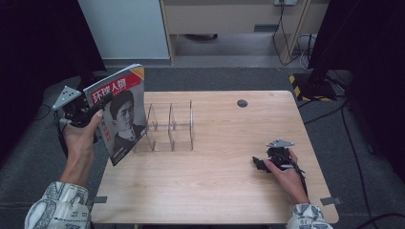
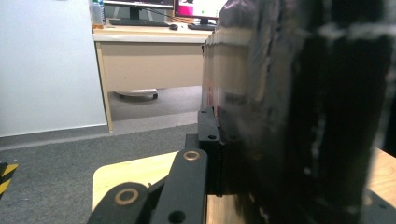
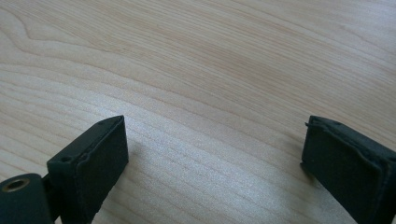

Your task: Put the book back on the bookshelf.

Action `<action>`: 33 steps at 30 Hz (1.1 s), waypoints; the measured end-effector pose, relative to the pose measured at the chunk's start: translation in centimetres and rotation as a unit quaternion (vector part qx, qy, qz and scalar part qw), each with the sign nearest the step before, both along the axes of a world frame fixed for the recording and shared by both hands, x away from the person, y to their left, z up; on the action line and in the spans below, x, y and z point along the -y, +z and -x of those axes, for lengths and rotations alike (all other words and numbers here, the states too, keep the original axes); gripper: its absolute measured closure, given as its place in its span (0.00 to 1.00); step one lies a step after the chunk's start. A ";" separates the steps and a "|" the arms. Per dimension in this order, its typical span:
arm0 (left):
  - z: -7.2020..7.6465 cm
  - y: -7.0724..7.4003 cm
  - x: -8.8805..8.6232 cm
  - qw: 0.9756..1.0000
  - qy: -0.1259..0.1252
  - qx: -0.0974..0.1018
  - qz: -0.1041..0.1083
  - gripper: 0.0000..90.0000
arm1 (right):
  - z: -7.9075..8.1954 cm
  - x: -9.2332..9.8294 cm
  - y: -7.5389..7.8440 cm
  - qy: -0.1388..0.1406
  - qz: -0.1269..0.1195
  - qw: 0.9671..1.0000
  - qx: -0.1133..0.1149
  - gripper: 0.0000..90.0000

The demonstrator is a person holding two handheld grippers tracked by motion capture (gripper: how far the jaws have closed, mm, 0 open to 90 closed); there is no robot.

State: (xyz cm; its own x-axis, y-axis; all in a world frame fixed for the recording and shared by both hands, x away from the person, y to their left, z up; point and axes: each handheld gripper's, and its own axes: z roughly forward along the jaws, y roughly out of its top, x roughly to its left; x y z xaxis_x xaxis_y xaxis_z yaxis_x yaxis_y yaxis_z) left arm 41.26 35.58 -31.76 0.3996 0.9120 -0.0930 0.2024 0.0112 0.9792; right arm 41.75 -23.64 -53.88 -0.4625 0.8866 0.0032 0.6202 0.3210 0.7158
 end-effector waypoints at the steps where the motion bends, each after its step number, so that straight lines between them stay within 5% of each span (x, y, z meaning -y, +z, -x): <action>1: 0.0 0.0 0.0 1.000 0.000 0.000 0.000 0.96 | 0.0 0.0 0.0 0.000 0.000 1.000 0.000 0.08; 33: -0.9 -4.5 0.3 0.999 0.021 0.026 0.025 0.96 | 0.0 0.0 0.0 0.000 0.000 1.000 0.000 0.08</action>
State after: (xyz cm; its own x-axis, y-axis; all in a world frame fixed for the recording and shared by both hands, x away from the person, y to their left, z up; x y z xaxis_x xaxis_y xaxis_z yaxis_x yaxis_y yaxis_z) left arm 42.16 35.31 -36.26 0.3674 0.9224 -0.1192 0.1494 0.0680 0.9864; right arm 41.75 -23.64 -53.88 -0.4630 0.8863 0.0031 0.6199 0.3213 0.7159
